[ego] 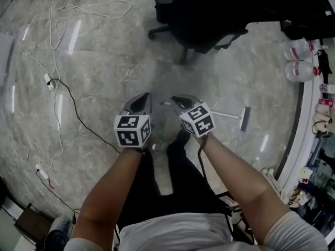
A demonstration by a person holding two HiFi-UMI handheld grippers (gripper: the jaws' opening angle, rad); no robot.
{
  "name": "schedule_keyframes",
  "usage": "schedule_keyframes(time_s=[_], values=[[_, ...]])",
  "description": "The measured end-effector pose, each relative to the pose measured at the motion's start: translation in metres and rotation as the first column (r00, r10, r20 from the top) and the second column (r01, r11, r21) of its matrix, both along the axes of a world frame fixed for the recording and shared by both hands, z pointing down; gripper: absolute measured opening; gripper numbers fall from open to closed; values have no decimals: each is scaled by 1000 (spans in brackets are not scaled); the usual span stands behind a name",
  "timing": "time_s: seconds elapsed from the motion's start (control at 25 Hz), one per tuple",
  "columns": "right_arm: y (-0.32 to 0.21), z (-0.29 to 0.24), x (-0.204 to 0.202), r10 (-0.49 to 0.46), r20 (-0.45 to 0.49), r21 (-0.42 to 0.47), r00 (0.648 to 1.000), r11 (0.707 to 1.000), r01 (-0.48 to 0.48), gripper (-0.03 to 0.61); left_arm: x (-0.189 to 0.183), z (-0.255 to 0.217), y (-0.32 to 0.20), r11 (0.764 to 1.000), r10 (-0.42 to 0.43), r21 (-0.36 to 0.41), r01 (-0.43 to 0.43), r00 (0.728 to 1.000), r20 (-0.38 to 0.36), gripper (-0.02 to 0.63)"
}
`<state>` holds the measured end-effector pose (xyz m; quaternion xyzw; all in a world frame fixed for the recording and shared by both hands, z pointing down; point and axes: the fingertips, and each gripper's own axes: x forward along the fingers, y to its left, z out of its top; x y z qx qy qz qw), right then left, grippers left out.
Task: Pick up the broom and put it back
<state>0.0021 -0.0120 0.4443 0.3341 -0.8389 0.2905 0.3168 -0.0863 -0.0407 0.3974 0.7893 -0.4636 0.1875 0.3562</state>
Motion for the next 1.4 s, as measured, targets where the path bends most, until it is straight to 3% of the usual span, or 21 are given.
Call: schedule_keyframes(time_s=[0.2,0.36,0.52,0.68,0.88,1.04,1.12,1.24,1.4], values=[[12,136,-3,-127,-45,-84,991,989,123,37,-22,110,6,998,-16,-58,17,1000,23,5],[31,243,-2,-260,-114,-157,959,958,241,57,-27,198,15,996,12,-94,-9,999,38,5],[47,343,-1,-393,-178,-207,902,911,356,72,-26,282,27,989,19,-145,-17,1000,13,5],[54,444,6,-507,-258,-247,823,858,451,80,-21,358,36,985,35,-167,-37,999,-10,5],[71,562,17,-583,-319,-324,747,808,492,100,-24,439,32,982,50,-181,-54,998,-26,5],[85,630,28,-591,-365,-381,719,800,463,112,-23,485,32,977,80,-197,-87,996,-41,5],[84,655,33,-608,-395,-396,689,789,470,112,-21,500,31,975,102,-196,-109,994,-45,5],[82,682,37,-640,-437,-408,632,767,495,114,-23,515,31,972,122,-196,-129,991,-47,5],[83,699,39,-638,-477,-422,605,770,479,112,-28,525,32,968,120,-213,-129,991,-53,5]])
